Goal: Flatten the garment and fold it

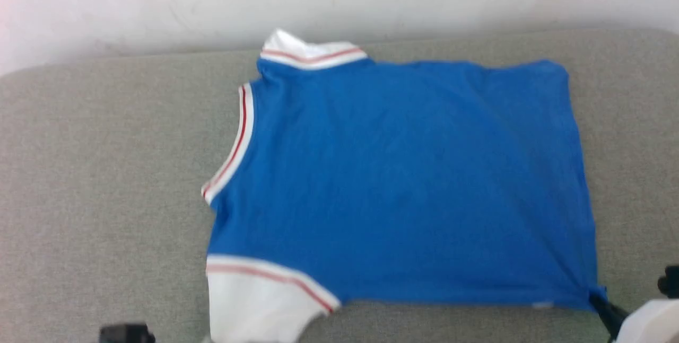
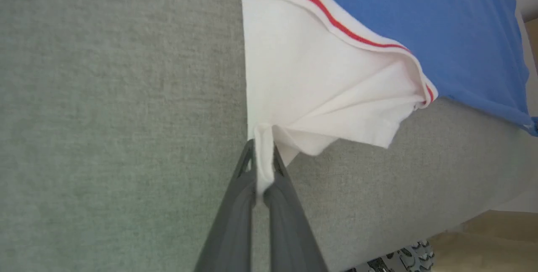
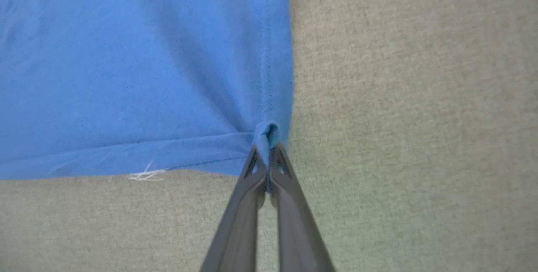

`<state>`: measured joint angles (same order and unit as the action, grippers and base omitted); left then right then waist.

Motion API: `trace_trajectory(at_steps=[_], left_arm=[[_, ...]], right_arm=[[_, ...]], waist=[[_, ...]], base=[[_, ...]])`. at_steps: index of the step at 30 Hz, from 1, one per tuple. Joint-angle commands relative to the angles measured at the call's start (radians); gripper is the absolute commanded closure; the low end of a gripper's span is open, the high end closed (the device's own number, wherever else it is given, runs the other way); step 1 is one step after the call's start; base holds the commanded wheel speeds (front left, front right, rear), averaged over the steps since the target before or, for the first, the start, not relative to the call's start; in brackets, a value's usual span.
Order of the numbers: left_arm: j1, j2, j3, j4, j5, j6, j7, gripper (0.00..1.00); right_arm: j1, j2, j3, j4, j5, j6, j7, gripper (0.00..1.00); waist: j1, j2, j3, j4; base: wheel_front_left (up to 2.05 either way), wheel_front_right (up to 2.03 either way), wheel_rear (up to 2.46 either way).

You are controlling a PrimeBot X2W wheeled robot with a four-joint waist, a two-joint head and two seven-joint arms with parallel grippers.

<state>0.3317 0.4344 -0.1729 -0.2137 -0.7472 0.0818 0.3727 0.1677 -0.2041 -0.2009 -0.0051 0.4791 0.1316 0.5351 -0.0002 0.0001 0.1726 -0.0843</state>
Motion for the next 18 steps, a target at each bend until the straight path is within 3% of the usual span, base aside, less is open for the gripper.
trace_trajectory(at_steps=[1, 12, 18], left_arm=[[0.034, 0.012, -0.005, -0.003, -0.024, 0.006, 0.036, 1.00], [0.181, 0.037, -0.007, -0.057, -0.136, 0.055, 0.192, 1.00], [0.184, 0.052, 0.042, -0.141, -0.106, 0.063, 0.131, 1.00]], right_arm=[[0.024, -0.005, -0.010, -0.002, 0.008, -0.001, 0.020, 1.00], [0.164, -0.024, -0.025, -0.002, 0.026, -0.001, 0.167, 1.00], [0.184, -0.022, -0.065, -0.062, 0.037, -0.001, 0.164, 1.00]], waist=[[0.0002, -0.0001, -0.036, 0.002], [0.0002, -0.0001, -0.077, 0.028], [0.0002, -0.0001, -0.085, 0.039]], base=[[0.00, 0.00, 0.00], [0.00, 0.00, 0.00], [0.00, 0.00, 0.00]])
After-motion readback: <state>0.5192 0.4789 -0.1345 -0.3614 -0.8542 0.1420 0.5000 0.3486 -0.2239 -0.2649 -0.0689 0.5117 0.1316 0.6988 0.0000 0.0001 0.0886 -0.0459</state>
